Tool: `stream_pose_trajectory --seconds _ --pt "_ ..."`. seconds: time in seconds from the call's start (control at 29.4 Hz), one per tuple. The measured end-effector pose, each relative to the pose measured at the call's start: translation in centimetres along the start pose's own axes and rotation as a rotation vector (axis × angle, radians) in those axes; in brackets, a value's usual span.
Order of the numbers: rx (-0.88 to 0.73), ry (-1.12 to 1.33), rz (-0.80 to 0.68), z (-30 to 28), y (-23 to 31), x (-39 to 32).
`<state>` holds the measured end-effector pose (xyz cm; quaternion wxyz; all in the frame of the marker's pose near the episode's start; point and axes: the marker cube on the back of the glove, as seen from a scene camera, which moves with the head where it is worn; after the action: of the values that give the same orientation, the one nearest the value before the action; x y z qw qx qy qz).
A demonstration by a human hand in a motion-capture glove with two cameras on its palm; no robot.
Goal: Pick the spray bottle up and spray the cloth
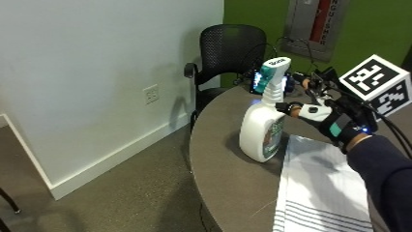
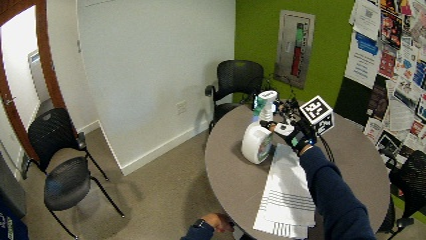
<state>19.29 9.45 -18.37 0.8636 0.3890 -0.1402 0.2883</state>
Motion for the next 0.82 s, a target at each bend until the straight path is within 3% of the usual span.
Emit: stream_pose_trajectory --seconds 0.14,0.54,0.65,0.82 --pt "0.021 0.076 -0.003 -1.3 1.7 0.6" --pt "0.087 0.417 -0.071 -8.8 14.8 -0.2" --pt "0.16 0.517 0.021 -9.3 18.4 -0.3" --pt "0.244 0.408 0.275 -7.1 22.3 0.1"
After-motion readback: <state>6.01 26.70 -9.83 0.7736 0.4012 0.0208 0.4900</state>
